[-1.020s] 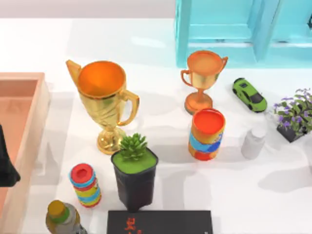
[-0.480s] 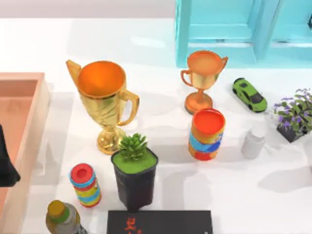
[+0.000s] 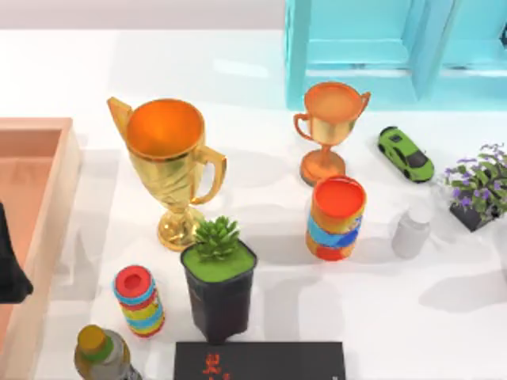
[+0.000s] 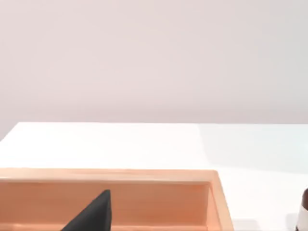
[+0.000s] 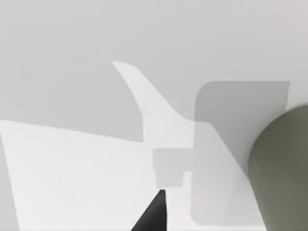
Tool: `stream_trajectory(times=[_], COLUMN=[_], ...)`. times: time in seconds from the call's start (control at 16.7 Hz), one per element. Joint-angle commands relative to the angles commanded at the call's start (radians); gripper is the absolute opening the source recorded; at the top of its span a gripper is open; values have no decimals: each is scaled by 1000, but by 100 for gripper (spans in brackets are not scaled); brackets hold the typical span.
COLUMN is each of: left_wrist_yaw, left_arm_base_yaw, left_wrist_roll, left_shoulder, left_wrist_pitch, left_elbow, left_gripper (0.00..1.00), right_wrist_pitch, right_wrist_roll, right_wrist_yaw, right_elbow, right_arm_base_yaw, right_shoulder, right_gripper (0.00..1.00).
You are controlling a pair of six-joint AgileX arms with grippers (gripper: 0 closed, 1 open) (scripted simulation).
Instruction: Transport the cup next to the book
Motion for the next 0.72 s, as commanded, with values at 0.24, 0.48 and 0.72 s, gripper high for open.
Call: stream_trajectory(times=[0.24, 0.48, 0.72], left_wrist_yaw=[0, 0, 0], left_arm_base_yaw=[0, 0, 0], left_wrist_roll=[0, 0, 0], left_shoulder=[0, 0, 0], left_wrist_pitch=[0, 0, 0], left_elbow=[0, 0, 0], left_gripper=[100, 100, 100], right_wrist_pitch=[0, 0, 0], right_wrist_roll=[0, 0, 0], right_wrist_yaw=[0, 0, 0], right_elbow=[0, 0, 0], right_arm_base_yaw=[0, 0, 0], right_shoulder=[0, 0, 0], right_gripper=[17, 0, 0])
